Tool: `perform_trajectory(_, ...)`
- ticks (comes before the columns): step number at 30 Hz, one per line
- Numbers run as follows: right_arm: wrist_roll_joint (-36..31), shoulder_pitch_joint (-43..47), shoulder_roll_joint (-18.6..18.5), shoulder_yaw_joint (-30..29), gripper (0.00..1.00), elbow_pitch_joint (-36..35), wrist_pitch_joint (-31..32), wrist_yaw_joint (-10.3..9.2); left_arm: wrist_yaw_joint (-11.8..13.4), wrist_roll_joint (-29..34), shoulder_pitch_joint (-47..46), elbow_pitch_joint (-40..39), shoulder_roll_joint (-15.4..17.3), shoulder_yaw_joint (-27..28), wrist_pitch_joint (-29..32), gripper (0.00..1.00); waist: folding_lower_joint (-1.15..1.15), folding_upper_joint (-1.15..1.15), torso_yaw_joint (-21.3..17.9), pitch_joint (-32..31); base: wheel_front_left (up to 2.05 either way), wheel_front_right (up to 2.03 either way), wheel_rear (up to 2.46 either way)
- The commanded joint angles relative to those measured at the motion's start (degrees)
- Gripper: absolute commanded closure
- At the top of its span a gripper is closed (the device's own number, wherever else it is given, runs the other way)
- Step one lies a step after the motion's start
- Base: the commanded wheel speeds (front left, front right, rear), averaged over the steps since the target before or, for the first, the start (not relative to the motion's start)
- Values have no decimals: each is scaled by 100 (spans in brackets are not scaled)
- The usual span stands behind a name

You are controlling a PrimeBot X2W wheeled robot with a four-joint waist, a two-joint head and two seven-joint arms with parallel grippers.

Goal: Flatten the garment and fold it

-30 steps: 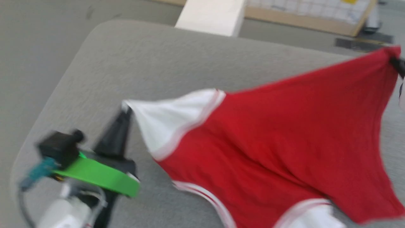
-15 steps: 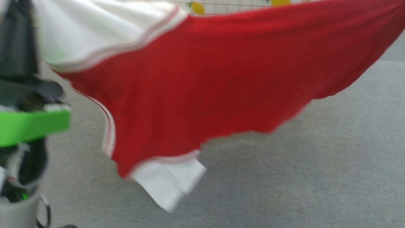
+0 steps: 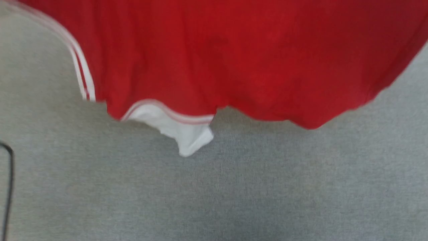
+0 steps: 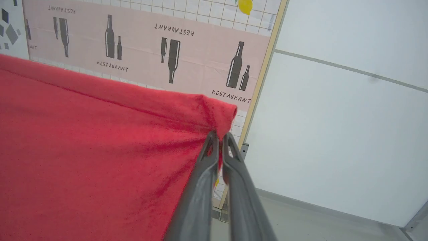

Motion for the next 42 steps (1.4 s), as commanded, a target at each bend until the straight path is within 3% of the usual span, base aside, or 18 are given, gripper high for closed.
perform_trajectory(1, -88, -293, -18, 36, 100, 226, -175, -9, -70, 60, -387, 315, 25, -67, -3, 100, 0, 0, -134, 949, 0, 0, 0)
perform_trajectory(11, -886, -2227, 208, 252, 100, 2272, -1686, -9, -412, 552, -2985, 2739, -374, -456, -859, 100, 0, 0, -74, 1738, 0, 0, 0)
perform_trajectory(16, -1321, -2797, 409, 210, 100, 3076, -2375, -9, -487, 651, -3578, 3536, -599, -508, -1459, 100, 0, 0, 12, 1846, 0, 0, 0)
perform_trajectory(20, -1562, -2836, 555, 273, 100, 3498, -2912, -9, -667, 735, -3525, 3946, -752, -732, -1774, 100, 0, 0, 141, 1866, 0, 0, 0)
perform_trajectory(25, -1557, -2292, 690, 488, 100, 3855, -3337, -9, -803, 685, -2744, 4139, -960, -955, -1950, 100, 0, 0, 296, 1691, 0, 0, 0)
perform_trajectory(32, -1155, -756, 733, 1136, 100, 4314, -3616, -9, -884, 596, -462, 4007, -1342, -1367, -2033, 100, 0, 0, 551, 919, 0, 0, 0)
perform_trajectory(37, -668, 569, 521, 1938, 100, 4311, -3573, -9, -880, 522, 1294, 3784, -1419, -1494, -2042, 100, 0, 0, 739, 160, 0, 0, 0)
perform_trajectory(42, 7, 1853, 49, 2433, 100, 4061, -3416, -9, -901, 320, 2901, 3435, -1184, -1784, -1689, 100, 0, 0, 898, -588, 0, 0, 0)
